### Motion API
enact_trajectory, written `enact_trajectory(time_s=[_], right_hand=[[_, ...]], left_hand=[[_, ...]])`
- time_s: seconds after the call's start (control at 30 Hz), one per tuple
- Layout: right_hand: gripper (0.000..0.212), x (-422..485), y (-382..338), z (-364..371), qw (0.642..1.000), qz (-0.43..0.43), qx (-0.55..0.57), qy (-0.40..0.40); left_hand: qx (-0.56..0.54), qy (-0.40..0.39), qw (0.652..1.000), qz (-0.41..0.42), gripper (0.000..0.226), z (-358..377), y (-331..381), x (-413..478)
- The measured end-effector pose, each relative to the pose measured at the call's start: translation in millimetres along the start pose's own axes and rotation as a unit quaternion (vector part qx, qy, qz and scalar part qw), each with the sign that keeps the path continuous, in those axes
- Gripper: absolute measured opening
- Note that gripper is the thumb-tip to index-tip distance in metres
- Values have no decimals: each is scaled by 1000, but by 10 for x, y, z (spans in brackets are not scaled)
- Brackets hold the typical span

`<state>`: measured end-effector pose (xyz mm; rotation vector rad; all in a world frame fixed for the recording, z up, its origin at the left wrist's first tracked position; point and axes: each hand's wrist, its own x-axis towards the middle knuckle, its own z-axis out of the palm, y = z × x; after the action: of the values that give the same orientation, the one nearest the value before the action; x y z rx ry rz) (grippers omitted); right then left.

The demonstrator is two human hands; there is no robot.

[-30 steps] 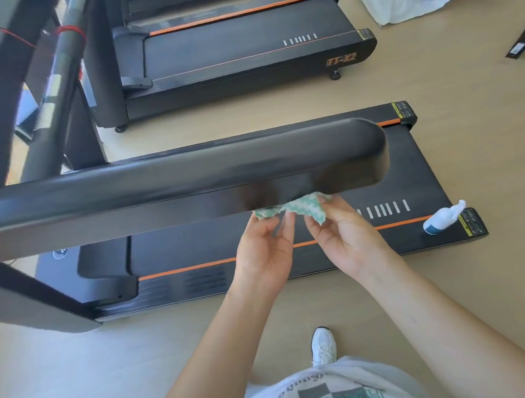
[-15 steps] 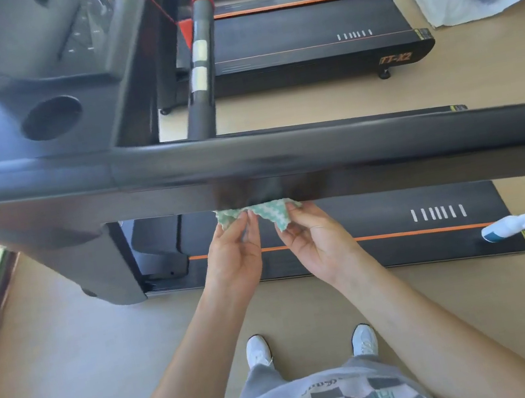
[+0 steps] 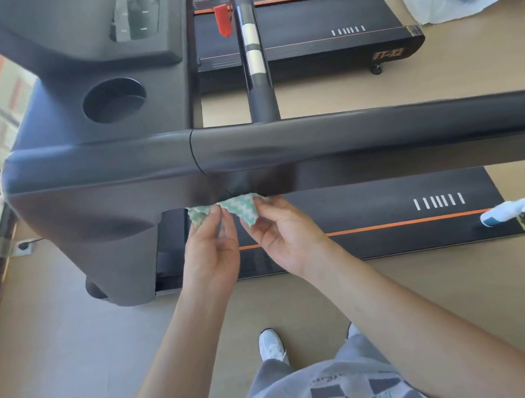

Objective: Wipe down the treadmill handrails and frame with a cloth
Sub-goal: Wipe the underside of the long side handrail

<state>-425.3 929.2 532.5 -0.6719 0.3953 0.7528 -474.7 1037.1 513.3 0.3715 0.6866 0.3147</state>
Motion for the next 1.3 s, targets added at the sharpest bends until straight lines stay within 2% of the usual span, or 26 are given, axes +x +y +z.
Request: enact_trajectory(time_s=[0.23,0.47,0.7,0.97,1.1,1.23,1.3], right_hand=[[12,-21,-120,-209,999,-23,26,19],[13,-177,-658,-759,996,-65,43,39],[11,-462,-1480,-1607,994,-97,40,17],[12,-771,-2509,-2494,993,-109,31,35],[14,-903,-2911,-2822,991,-120,30,55],[17,-1033,-3228,-3094,988,-134,16,76],[24,-1071,-3355,-3223,986,-137,15,89]], left_hand=[[52,-40,997,-27,18,82,-223,28],[72,-47,993,-83,18,396,-831,-45],[93,-42,988,-119,11,884,-1794,-244],[116,-29,984,-132,10,1480,-3027,-438],[167,-24,978,-124,31,1720,-3525,-553],[248,-48,962,-105,25,1885,-3865,-712],[326,-62,940,-75,25,1972,-3954,-816]])
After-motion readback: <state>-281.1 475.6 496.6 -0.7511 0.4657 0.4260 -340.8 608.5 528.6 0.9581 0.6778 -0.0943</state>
